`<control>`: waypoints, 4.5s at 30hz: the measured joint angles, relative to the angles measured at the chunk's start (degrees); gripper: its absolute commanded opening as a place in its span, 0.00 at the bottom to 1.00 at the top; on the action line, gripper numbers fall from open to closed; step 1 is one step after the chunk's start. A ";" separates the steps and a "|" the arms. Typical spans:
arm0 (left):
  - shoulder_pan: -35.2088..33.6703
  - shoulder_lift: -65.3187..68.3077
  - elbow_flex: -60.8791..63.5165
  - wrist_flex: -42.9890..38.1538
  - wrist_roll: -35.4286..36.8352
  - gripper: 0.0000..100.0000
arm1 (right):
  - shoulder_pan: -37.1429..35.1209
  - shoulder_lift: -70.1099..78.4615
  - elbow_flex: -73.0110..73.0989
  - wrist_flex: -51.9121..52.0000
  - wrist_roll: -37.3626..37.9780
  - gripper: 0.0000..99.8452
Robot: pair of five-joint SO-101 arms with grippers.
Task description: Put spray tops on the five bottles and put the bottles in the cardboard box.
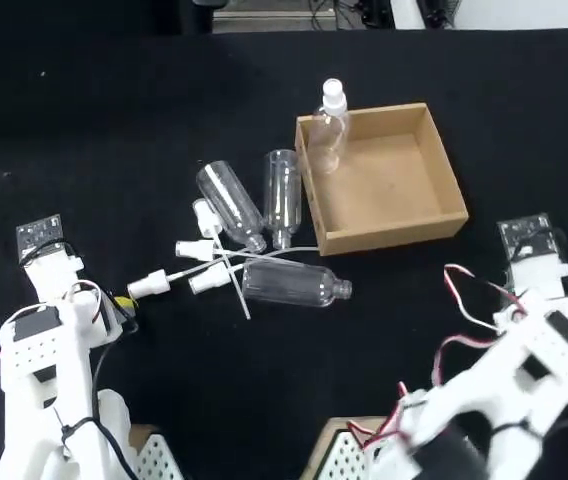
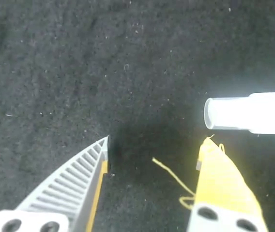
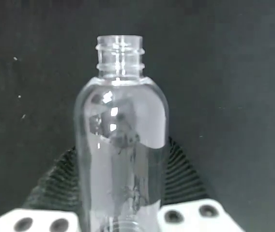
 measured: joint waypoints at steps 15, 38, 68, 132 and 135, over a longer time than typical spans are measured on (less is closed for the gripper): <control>0.00 0.00 0.00 0.00 0.00 0.29 | 0.35 26.73 -29.89 22.86 0.00 0.36; 0.00 0.00 0.00 0.00 0.00 0.29 | 1.85 51.87 -62.86 41.14 0.18 0.05; 0.00 0.00 0.00 0.00 0.00 0.29 | -7.21 53.27 -68.92 41.85 0.35 0.20; 0.00 0.00 0.00 0.00 0.00 0.29 | -58.37 -16.09 -32.53 41.14 -38.24 0.01; 0.00 0.00 0.00 0.00 0.00 0.29 | -62.15 -22.59 -23.03 35.60 -40.26 0.01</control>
